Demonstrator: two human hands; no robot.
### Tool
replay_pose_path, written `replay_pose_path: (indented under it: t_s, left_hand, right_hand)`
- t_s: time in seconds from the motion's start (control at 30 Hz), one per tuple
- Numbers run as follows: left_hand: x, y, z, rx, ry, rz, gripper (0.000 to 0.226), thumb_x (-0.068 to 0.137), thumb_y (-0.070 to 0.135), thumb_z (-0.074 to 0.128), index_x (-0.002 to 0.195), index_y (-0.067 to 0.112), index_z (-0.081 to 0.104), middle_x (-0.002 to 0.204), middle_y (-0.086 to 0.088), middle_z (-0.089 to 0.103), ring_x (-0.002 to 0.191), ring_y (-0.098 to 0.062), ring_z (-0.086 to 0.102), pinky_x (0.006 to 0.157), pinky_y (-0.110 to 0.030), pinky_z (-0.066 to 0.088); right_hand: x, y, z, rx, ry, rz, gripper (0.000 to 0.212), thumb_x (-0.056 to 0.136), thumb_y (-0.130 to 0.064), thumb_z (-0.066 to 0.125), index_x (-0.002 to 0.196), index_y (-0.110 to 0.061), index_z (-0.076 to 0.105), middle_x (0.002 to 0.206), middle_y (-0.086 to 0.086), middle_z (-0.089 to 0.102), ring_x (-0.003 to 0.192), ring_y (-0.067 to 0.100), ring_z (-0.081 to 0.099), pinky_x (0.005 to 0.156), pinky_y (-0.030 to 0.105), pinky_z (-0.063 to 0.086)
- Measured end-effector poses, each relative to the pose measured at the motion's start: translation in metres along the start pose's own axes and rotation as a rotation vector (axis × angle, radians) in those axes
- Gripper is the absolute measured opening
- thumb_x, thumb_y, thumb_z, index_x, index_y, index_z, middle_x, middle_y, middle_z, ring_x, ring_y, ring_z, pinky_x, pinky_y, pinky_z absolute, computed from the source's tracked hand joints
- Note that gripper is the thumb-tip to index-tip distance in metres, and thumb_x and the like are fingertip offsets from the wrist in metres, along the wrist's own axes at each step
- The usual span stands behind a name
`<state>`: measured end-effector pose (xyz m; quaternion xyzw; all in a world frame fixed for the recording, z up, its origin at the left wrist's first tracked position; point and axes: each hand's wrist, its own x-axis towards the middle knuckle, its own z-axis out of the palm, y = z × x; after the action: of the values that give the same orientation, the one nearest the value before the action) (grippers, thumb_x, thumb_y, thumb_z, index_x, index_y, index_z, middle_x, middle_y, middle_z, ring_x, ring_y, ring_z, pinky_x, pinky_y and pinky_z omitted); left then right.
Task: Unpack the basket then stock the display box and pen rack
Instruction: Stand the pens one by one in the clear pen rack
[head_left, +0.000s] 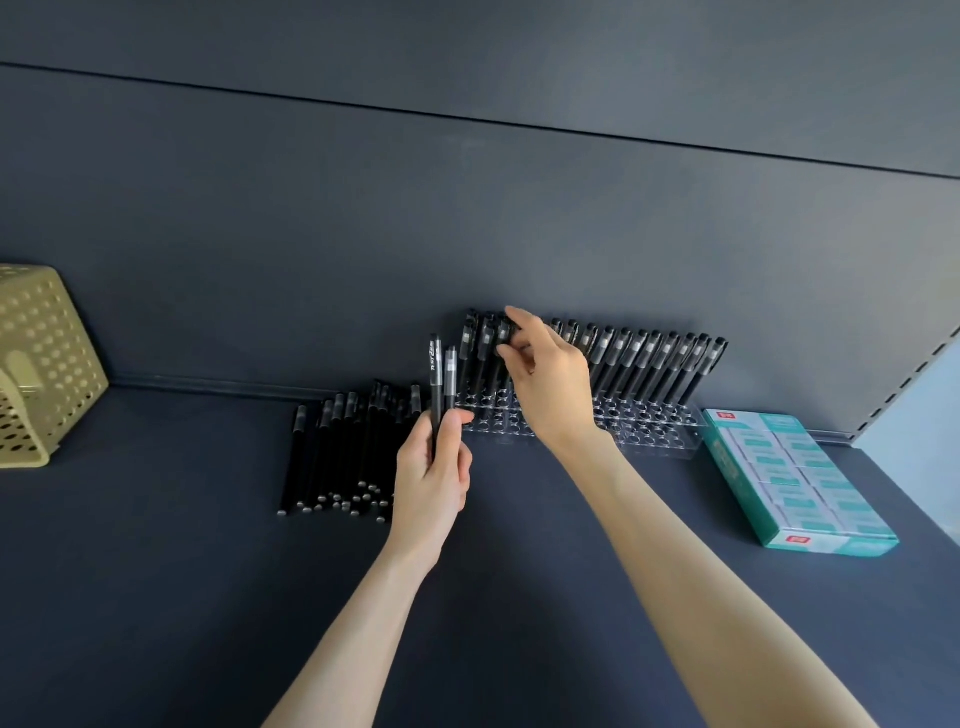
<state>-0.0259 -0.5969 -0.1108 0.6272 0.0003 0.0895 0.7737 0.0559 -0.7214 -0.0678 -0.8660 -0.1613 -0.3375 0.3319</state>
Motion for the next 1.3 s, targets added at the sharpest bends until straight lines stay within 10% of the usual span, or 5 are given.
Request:
replay_pose_path:
  t_s: [0.3,0.47,0.83,1.17,1.3]
  left_hand:
    - [-0.002,0.0,0.002,0.024,-0.037,-0.015,0.02,0.097,0.036,0.048,0.091,0.022,0.061,0.056,0.003,0.038,0.042,-0.009,0.027,0.038,-0.02,0.023]
    - [-0.005,0.001,0.004,0.043,-0.133,-0.032,0.019,0.097,0.032,0.051,0.093,0.019,0.064,0.055,0.005,0.039,0.043,-0.008,0.028,0.039,-0.018,0.022]
    - [-0.008,0.002,0.007,0.008,-0.252,-0.056,0.016,0.095,0.027,0.056,0.093,0.012,0.063,0.062,0.0,0.05,0.044,-0.009,0.029,0.04,-0.02,0.021]
    - [-0.007,0.0,0.006,0.005,-0.064,-0.037,0.022,0.099,0.029,0.046,0.096,0.009,0.055,0.074,-0.005,0.051,0.043,-0.004,0.034,0.039,-0.013,0.026]
    - [-0.006,0.001,0.005,-0.008,-0.051,-0.046,0.023,0.099,0.03,0.045,0.098,0.01,0.056,0.065,0.0,0.051,0.042,-0.003,0.037,0.038,-0.013,0.026]
  right_hand:
    - [-0.007,-0.004,-0.006,-0.035,0.015,0.059,0.025,0.089,-0.012,0.061,0.114,-0.012,0.057,0.081,-0.002,0.062,0.065,0.018,0.057,0.063,0.036,0.051]
    - [-0.021,-0.017,-0.03,0.577,-0.121,0.352,0.019,0.083,-0.027,0.07,0.099,-0.02,0.063,0.077,-0.002,0.069,0.073,0.012,0.064,0.071,0.026,0.053]
    - [-0.034,-0.018,-0.05,0.806,-0.14,0.424,0.02,0.088,-0.006,0.061,0.103,-0.019,0.059,0.075,-0.005,0.07,0.071,0.011,0.066,0.07,0.022,0.053]
    - [-0.004,-0.013,-0.05,0.557,0.137,0.373,0.03,0.087,-0.007,0.064,0.104,-0.029,0.052,0.089,0.007,0.067,0.069,0.024,0.067,0.076,0.04,0.056]
    - [0.01,-0.001,-0.043,0.359,0.2,0.26,0.032,0.089,-0.01,0.061,0.116,-0.024,0.051,0.081,-0.01,0.062,0.068,0.006,0.06,0.07,0.02,0.05]
